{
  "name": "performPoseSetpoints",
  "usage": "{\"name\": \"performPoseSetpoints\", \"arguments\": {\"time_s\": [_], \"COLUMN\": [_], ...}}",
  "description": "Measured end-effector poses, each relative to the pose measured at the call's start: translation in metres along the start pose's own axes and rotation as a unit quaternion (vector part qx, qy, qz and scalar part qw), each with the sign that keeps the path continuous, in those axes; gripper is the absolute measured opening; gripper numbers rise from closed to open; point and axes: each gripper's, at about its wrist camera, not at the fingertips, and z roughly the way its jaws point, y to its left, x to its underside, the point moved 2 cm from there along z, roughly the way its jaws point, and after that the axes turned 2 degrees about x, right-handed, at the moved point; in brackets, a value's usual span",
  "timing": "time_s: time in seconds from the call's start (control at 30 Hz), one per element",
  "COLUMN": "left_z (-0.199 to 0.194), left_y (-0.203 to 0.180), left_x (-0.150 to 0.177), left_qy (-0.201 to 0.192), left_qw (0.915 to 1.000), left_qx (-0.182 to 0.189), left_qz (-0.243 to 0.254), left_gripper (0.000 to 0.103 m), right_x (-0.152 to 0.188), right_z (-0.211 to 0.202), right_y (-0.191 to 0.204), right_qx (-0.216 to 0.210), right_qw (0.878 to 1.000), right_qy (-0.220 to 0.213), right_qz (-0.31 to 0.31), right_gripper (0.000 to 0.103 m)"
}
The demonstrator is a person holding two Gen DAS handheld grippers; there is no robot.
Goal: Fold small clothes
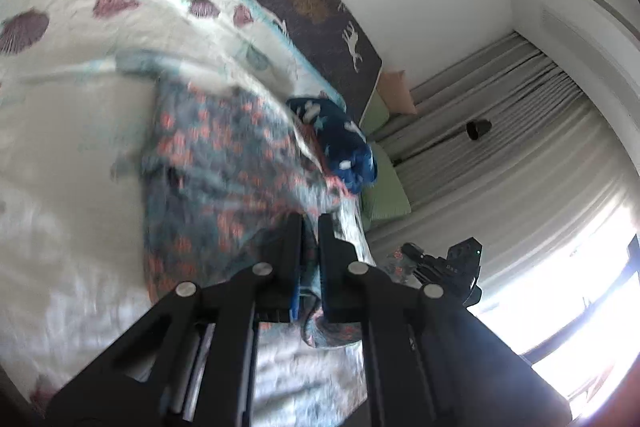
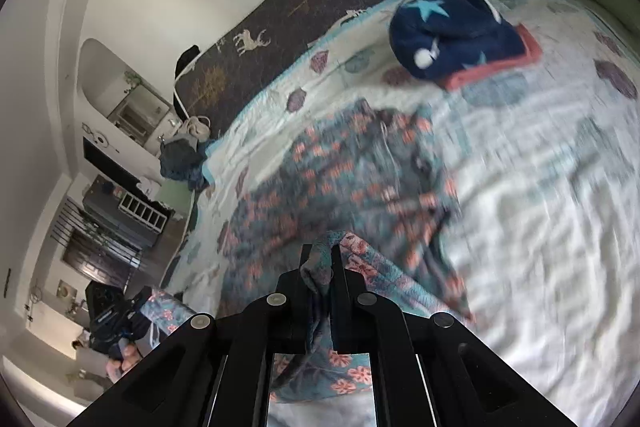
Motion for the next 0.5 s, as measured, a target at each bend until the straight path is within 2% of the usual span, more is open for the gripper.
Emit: {"name": "performPoseSetpoints", "arguments": {"time_s": [0.07,0.2,0.3,0.37,0.4,0.47,0.5], "left_z": [0.007,0.029,0.045,0.051,0.052,0.053,0.052], "left_y": [0.000,0.013,0.026,0.038,0.047,0.067,0.074], "left_x": [-0.021,-0.051,-0.053,-0.045,-0.041,-0.032,-0.027], "left_qy": [-0.009,0.001,0.023,0.042,0.055,0.075,0.085], "left_qw": [0.9998,1.0000,0.9994,0.9985,0.9974,0.9942,0.9921], "left_qx": [-0.012,0.007,-0.024,-0.031,-0.040,-0.058,-0.061], "left_qz": [0.013,-0.005,-0.002,-0.016,-0.024,-0.051,-0.069], "left_gripper": [0.008,0.008,0.008,0.009,0.012,0.026,0.030], "right_x": [-0.021,-0.062,-0.081,-0.082,-0.079,-0.072,-0.069], "right_z": [0.010,0.033,0.054,0.062,0.064,0.064,0.064], "right_y": [0.001,0.006,0.011,0.011,0.011,0.010,0.008], "right_qx": [0.018,0.022,0.035,0.031,0.034,0.042,0.044], "right_qw": [1.000,1.000,0.999,0.999,0.999,0.998,0.998], "right_qy": [-0.006,-0.007,-0.001,0.004,0.005,0.005,0.007], "right_qz": [-0.004,-0.009,-0.023,-0.026,-0.033,-0.044,-0.043], "right_gripper": [0.005,0.005,0.005,0.005,0.005,0.005,0.005]}}
